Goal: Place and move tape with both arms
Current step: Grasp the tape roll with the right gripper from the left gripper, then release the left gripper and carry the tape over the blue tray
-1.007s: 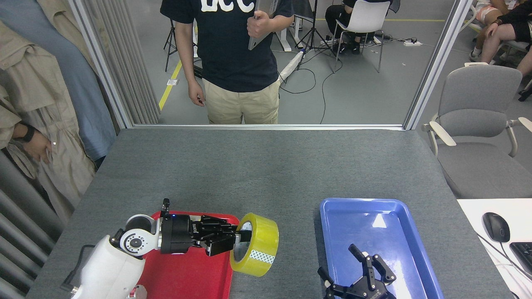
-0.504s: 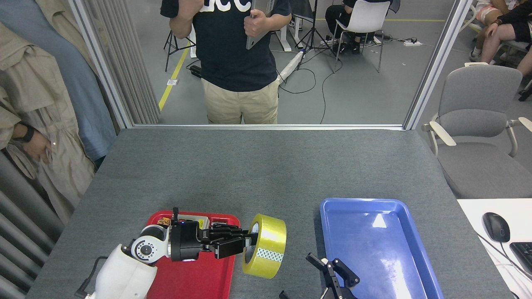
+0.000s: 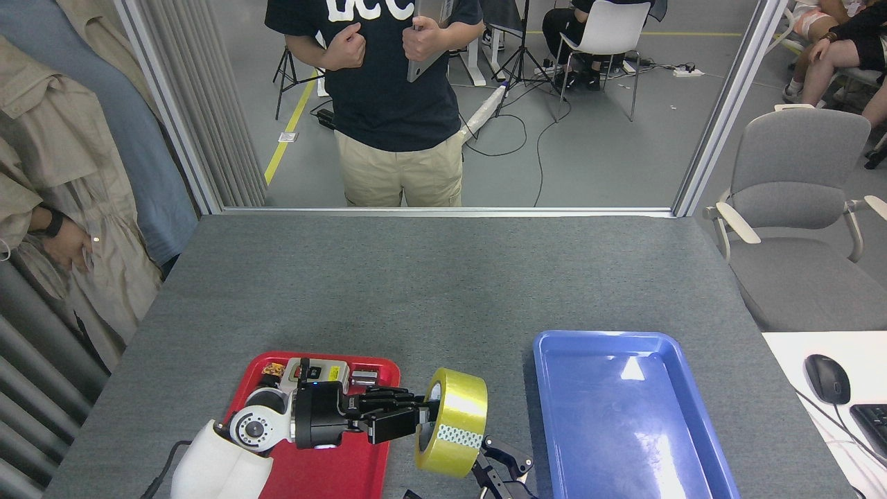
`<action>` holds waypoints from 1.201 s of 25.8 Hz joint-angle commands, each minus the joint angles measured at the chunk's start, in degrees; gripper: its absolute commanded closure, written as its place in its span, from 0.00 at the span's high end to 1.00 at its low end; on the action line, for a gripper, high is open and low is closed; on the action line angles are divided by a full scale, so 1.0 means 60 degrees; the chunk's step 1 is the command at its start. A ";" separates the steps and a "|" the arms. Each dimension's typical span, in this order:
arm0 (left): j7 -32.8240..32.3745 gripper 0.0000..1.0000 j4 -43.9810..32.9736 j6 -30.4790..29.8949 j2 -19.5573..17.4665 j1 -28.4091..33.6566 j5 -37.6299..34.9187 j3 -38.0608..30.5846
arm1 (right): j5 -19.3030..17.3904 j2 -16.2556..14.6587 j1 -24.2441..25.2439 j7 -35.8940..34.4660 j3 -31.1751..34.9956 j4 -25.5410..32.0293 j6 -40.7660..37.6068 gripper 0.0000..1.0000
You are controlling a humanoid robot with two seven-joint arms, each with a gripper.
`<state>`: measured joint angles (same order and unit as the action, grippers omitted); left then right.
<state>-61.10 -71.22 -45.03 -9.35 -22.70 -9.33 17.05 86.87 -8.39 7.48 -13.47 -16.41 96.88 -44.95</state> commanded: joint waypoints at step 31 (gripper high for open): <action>0.8000 0.87 -0.1709 0.4078 -0.1107 0.1498 -0.6341 -0.2094 | 0.1181 -0.1180 -0.0470 0.3695 0.1315 -0.0034 0.6158 0.00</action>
<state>-25.77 -77.34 -28.21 -15.07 -17.27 -31.79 4.47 93.57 -14.24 4.92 2.32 -10.61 96.72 -11.22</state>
